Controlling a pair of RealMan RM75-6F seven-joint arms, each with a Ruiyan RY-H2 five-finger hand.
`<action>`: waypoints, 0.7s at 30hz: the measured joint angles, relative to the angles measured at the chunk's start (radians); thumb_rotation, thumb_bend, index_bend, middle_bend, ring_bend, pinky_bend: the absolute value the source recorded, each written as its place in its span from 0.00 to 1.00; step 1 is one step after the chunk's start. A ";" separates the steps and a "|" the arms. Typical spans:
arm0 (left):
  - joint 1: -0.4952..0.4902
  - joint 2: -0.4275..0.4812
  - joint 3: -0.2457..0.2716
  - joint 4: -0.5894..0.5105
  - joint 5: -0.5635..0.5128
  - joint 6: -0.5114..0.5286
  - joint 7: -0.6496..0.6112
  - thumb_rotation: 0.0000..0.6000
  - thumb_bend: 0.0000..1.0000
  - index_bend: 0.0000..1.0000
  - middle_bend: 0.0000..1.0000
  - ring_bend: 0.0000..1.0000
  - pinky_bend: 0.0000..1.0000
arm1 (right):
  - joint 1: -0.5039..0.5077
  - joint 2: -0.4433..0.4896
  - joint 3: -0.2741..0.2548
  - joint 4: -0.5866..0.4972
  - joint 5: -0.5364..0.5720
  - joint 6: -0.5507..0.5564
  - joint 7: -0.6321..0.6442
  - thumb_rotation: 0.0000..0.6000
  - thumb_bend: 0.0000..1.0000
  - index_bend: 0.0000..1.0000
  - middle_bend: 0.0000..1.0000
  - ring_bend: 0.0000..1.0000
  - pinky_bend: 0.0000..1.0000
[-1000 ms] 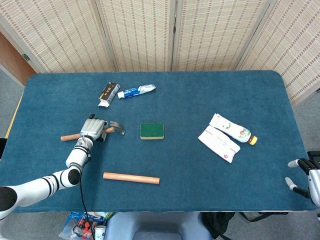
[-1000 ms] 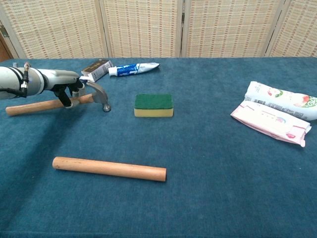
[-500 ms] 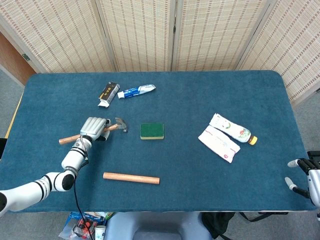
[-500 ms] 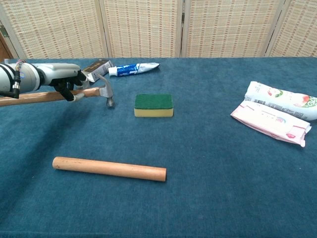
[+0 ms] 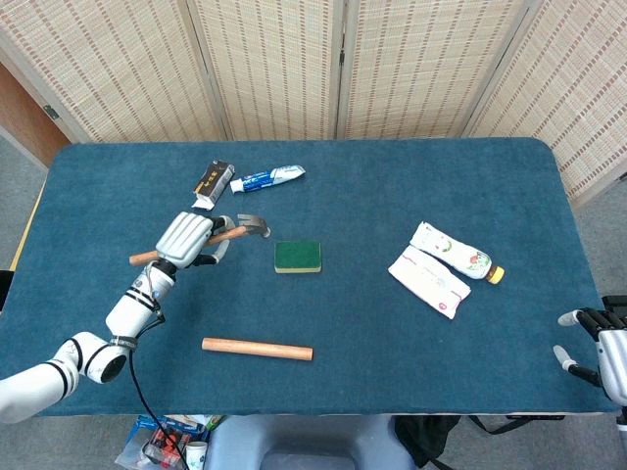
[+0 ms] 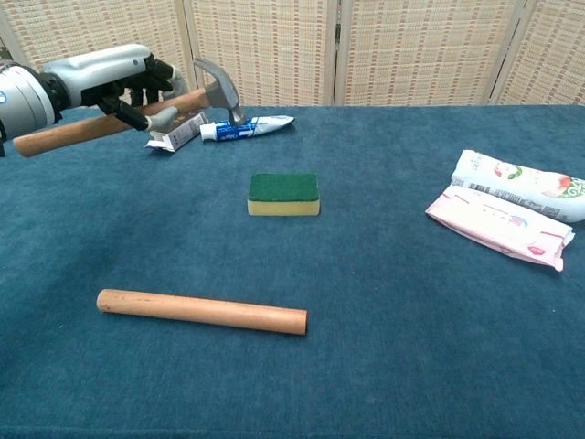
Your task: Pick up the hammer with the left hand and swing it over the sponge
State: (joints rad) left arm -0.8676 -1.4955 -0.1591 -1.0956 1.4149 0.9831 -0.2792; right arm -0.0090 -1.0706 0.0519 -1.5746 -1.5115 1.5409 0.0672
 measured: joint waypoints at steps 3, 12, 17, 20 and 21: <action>-0.017 -0.009 0.006 0.020 0.043 0.006 -0.017 1.00 0.55 0.68 0.76 0.81 0.91 | -0.001 0.000 0.000 0.000 0.003 -0.001 0.000 1.00 0.22 0.42 0.40 0.34 0.38; -0.094 -0.068 0.004 0.080 0.053 -0.083 0.026 1.00 0.55 0.68 0.76 0.81 0.91 | -0.002 -0.001 0.002 0.009 0.017 -0.009 0.009 1.00 0.22 0.42 0.40 0.34 0.38; -0.133 -0.111 0.002 0.143 0.041 -0.144 0.063 1.00 0.55 0.68 0.76 0.81 0.91 | 0.002 -0.003 0.004 0.017 0.024 -0.018 0.016 1.00 0.22 0.42 0.40 0.34 0.38; -0.149 -0.136 0.005 0.183 0.033 -0.179 0.083 1.00 0.55 0.68 0.76 0.81 0.91 | 0.003 -0.004 0.005 0.021 0.030 -0.024 0.019 1.00 0.22 0.42 0.40 0.34 0.38; -0.154 -0.143 0.007 0.195 0.030 -0.190 0.090 1.00 0.55 0.68 0.76 0.81 0.91 | 0.004 -0.004 0.006 0.022 0.032 -0.026 0.020 1.00 0.22 0.42 0.40 0.34 0.38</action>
State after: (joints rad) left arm -1.0214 -1.6385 -0.1525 -0.9010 1.4450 0.7929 -0.1891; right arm -0.0053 -1.0748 0.0578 -1.5528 -1.4799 1.5149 0.0870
